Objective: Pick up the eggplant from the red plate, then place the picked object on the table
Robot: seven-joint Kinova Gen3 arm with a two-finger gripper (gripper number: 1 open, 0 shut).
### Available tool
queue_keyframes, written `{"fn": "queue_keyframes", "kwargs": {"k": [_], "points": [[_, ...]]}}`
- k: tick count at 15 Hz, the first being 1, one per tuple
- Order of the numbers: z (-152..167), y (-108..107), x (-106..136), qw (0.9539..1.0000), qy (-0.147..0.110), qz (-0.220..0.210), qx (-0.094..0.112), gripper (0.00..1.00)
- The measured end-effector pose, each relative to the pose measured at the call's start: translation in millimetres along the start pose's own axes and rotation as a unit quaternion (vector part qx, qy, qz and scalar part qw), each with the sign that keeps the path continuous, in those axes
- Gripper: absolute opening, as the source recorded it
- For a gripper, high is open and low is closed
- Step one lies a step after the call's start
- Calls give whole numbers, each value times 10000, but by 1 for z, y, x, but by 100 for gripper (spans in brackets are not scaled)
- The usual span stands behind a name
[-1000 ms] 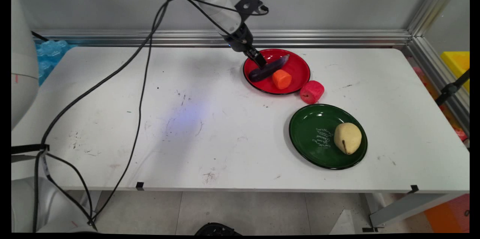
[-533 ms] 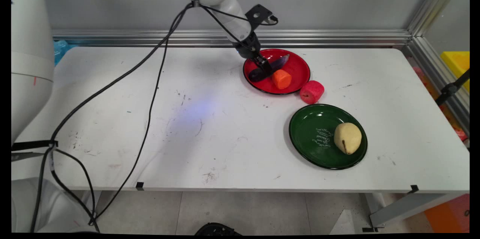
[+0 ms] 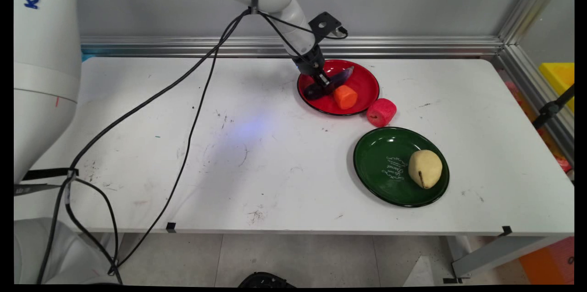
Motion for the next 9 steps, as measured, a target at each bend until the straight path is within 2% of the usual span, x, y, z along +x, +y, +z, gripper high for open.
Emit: {"fn": "queue_keyframes", "kwargs": {"k": [4,9], "points": [[-4,2,4,9998,10,200,23,0],[-34,5,7,9990,150,416,55,0]]}}
